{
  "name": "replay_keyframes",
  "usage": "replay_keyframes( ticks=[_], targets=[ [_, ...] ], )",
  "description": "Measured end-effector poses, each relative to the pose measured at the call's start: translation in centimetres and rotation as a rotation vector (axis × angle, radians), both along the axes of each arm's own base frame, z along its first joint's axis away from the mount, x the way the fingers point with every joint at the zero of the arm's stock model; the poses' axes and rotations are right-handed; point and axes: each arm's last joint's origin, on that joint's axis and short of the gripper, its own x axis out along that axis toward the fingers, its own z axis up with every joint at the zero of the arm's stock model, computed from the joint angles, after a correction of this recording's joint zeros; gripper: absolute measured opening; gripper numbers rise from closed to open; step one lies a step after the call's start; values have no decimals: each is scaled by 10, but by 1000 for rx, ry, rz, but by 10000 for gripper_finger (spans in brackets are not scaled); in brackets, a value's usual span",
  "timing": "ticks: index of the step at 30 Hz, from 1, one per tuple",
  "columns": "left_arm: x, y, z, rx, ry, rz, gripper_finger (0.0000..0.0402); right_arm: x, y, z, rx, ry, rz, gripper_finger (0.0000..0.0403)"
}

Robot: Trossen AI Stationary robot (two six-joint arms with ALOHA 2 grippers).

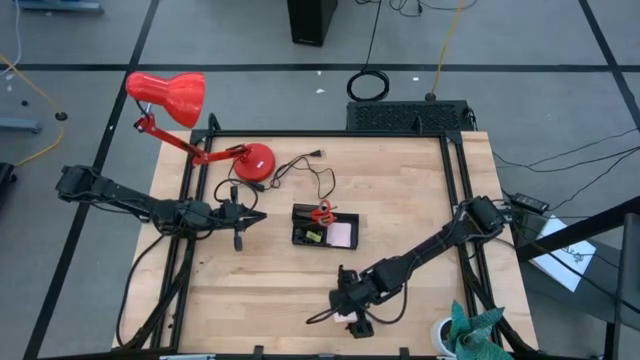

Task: Pick and place office supplies into organizer
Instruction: Put the pink sticky notes into the desk organizer

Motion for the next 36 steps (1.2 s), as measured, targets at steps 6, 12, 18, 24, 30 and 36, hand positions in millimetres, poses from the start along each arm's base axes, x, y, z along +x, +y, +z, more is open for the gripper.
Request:
replay_keyframes(
  ticks=[6, 12, 18, 24, 30, 36],
  targets=[
    [0, 0, 0, 0, 0, 0, 31, 0, 0, 0, 45, 44, -62, 400],
    [0, 0, 0, 0, 0, -1, 31, -8, -7, -5, -245, -3, -92, 400],
    [0, 0, 0, 0, 0, -1, 31, -13, -5, -15, -314, 36, -64, 400],
    [0, 0, 0, 7, 3, -1, 31, -13, 7, -31, -326, 35, -35, 400],
    [0, 0, 0, 7, 4, -1, 31, -15, 12, -49, -345, 63, -29, 400],
    [0, 0, 0, 5, 2, -1, 31, -25, 9, -64, -459, 158, -126, 392]
  ],
)
